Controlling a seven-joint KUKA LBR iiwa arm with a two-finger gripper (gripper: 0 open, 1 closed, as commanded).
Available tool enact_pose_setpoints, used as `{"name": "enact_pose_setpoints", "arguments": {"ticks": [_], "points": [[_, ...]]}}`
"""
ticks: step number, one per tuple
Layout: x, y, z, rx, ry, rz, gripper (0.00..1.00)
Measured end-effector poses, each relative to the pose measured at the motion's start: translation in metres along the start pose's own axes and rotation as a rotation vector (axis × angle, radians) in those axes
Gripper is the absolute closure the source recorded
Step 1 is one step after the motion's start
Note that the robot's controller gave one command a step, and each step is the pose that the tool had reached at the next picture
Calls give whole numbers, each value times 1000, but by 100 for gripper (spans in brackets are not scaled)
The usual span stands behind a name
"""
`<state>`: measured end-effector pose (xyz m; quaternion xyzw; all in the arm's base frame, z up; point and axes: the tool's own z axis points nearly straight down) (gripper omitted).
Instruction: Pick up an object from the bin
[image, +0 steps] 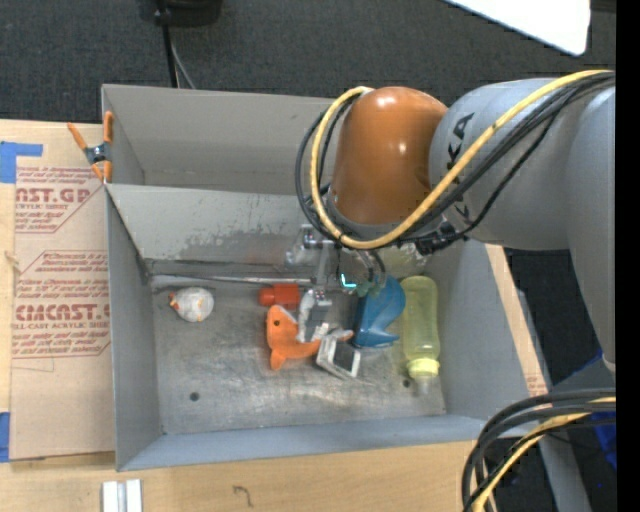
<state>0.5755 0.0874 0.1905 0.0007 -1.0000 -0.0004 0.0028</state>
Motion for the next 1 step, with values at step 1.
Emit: {"name": "enact_pose_setpoints", "arguments": {"ticks": [1], "points": [[-2,0,-4,-1,-7,1,0]]}}
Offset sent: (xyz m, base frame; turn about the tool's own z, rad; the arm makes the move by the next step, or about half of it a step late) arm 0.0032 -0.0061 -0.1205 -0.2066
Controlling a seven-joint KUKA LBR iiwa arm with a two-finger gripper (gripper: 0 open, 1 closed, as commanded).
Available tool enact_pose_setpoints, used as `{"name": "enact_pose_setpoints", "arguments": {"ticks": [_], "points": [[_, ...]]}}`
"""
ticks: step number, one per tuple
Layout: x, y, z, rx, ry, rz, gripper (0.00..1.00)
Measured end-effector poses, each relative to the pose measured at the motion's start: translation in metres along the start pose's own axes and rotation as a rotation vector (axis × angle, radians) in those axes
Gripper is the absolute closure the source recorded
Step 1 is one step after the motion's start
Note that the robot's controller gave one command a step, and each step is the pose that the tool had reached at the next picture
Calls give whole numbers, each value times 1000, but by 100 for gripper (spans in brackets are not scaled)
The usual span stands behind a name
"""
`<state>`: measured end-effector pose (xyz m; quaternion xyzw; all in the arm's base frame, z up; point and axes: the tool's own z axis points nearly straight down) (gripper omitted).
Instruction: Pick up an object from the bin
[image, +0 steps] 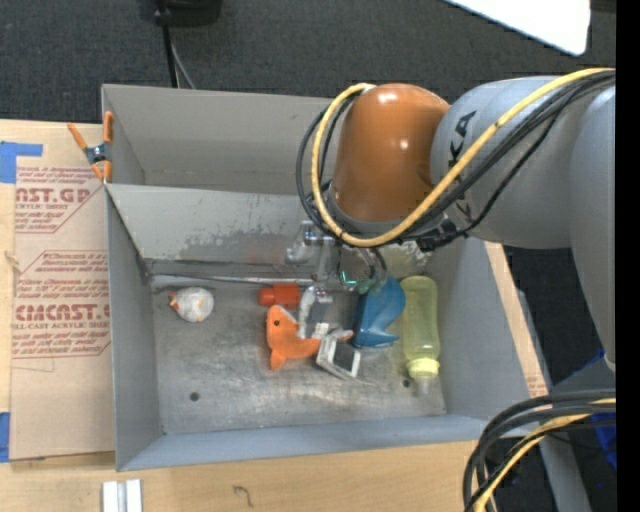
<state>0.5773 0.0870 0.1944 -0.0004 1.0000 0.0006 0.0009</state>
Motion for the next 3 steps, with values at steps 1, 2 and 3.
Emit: {"name": "enact_pose_setpoints", "arguments": {"ticks": [1,2,3], "points": [[-2,-2,44,1,-5,-78,0],[-10,-5,98,-3,-25,-168,100],[-10,-5,98,-3,-25,-168,100]]}}
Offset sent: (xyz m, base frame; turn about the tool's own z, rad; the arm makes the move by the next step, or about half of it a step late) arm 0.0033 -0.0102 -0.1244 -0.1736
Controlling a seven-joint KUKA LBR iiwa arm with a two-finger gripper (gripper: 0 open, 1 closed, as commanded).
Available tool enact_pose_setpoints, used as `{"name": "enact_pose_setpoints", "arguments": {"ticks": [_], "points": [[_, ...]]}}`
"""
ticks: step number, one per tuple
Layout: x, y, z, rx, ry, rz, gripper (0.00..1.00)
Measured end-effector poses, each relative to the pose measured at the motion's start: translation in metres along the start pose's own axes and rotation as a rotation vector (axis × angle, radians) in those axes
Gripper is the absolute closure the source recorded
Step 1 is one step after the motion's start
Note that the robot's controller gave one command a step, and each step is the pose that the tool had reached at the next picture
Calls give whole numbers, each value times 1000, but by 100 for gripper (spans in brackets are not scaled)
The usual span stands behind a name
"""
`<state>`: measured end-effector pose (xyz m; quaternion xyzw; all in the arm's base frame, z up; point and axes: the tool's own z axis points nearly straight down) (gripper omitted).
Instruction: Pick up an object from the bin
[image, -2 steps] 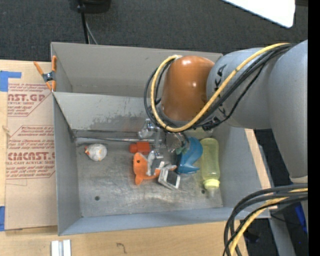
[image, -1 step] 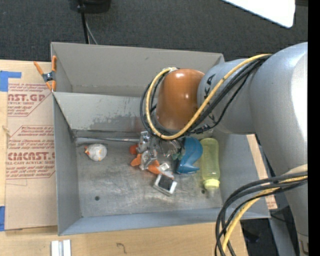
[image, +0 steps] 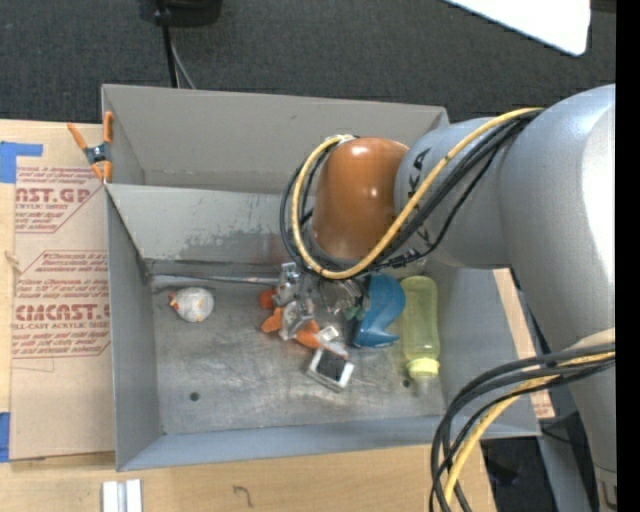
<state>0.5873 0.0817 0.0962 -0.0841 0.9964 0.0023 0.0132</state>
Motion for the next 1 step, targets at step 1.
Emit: {"name": "enact_pose_setpoints", "arguments": {"ticks": [1], "points": [[0,-1,0,-1,-1,-3,100]]}}
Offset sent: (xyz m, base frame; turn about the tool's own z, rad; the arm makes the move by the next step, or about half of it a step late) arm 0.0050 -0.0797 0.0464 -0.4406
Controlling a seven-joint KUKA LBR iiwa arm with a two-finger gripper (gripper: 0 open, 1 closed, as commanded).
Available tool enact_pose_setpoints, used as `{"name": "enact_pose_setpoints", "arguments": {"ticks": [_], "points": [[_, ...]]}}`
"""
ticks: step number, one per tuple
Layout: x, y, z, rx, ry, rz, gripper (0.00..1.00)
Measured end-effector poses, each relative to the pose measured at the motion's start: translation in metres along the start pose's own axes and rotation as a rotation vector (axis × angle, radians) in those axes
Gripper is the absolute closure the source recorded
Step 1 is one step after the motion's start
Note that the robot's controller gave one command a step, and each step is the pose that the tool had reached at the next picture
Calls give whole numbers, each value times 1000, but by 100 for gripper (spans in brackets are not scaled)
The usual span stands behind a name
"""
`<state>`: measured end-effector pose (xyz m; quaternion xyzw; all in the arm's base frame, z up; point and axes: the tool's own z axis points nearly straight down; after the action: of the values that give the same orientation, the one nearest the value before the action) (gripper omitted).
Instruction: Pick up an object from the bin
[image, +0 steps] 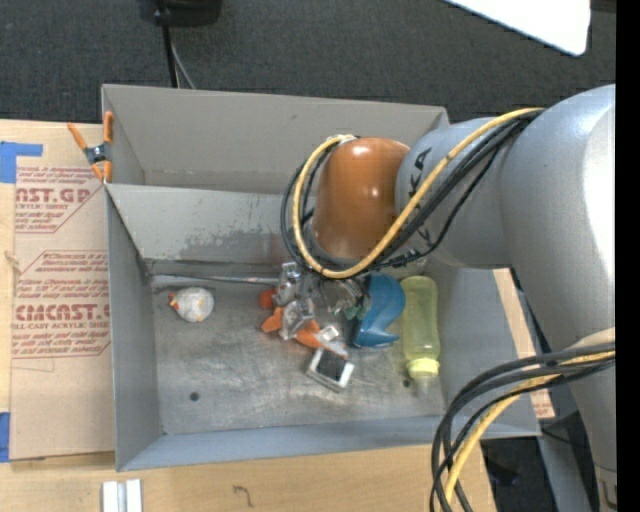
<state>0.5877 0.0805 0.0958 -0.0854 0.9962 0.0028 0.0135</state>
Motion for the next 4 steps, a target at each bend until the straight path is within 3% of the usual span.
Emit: {"name": "enact_pose_setpoints", "arguments": {"ticks": [1,2,3,4], "points": [[7,-77,-47,-5,26,-436,100],[7,-76,-47,-6,26,-436,100],[5,-69,-99,-4,28,-408,100],[5,-70,-75,1,13,-415,100]]}}
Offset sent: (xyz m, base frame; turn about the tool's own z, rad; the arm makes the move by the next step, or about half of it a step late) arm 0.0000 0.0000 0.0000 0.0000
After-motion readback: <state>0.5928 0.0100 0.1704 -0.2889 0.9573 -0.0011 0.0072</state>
